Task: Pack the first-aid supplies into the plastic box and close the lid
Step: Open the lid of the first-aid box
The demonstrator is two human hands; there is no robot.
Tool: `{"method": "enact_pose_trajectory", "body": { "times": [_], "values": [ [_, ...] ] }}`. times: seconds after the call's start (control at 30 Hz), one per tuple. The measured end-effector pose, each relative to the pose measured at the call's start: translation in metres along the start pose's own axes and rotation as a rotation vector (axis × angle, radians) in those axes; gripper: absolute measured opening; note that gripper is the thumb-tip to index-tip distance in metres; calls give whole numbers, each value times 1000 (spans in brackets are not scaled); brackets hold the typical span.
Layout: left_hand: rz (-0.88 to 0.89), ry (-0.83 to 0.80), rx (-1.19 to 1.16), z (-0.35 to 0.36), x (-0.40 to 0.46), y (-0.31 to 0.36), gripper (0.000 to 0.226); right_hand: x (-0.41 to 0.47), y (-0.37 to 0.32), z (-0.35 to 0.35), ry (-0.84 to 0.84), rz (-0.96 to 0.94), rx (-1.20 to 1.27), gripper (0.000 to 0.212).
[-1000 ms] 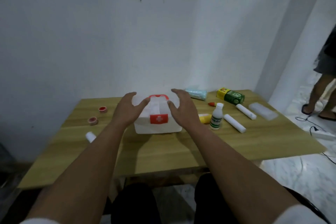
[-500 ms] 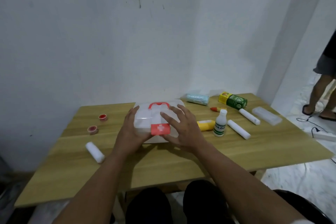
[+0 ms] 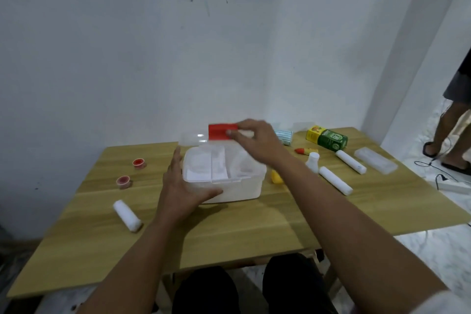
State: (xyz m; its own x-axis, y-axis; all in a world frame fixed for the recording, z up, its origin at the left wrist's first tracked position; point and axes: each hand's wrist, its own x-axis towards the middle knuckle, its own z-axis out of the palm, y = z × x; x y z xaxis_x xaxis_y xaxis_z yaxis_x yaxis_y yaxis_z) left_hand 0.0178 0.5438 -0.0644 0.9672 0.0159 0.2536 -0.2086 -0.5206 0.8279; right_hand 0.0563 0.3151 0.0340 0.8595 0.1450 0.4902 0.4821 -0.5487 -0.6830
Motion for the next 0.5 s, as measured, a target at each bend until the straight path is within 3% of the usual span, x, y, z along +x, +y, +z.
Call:
{"method": "enact_pose_trajectory", "body": {
  "times": [0.13, 0.3, 0.37, 0.43, 0.5],
  "values": [
    [-19, -51, -48, -1, 10, -2, 141, 71, -13, -24, -105, 202, 116, 26],
    [44, -26, -20, 1, 10, 0, 86, 113, 13, -7, 178, 412, -26, 60],
    [45, -9, -31, 1, 9, 0, 83, 115, 30, 9, 170, 495, -30, 67],
    [53, 25, -53, 3, 8, -4, 92, 114, 41, 19, 61, 662, 84, 95],
    [47, 48, -55, 5, 8, -5, 101, 109, 47, 21, -67, 781, 135, 109]
  ]
}}
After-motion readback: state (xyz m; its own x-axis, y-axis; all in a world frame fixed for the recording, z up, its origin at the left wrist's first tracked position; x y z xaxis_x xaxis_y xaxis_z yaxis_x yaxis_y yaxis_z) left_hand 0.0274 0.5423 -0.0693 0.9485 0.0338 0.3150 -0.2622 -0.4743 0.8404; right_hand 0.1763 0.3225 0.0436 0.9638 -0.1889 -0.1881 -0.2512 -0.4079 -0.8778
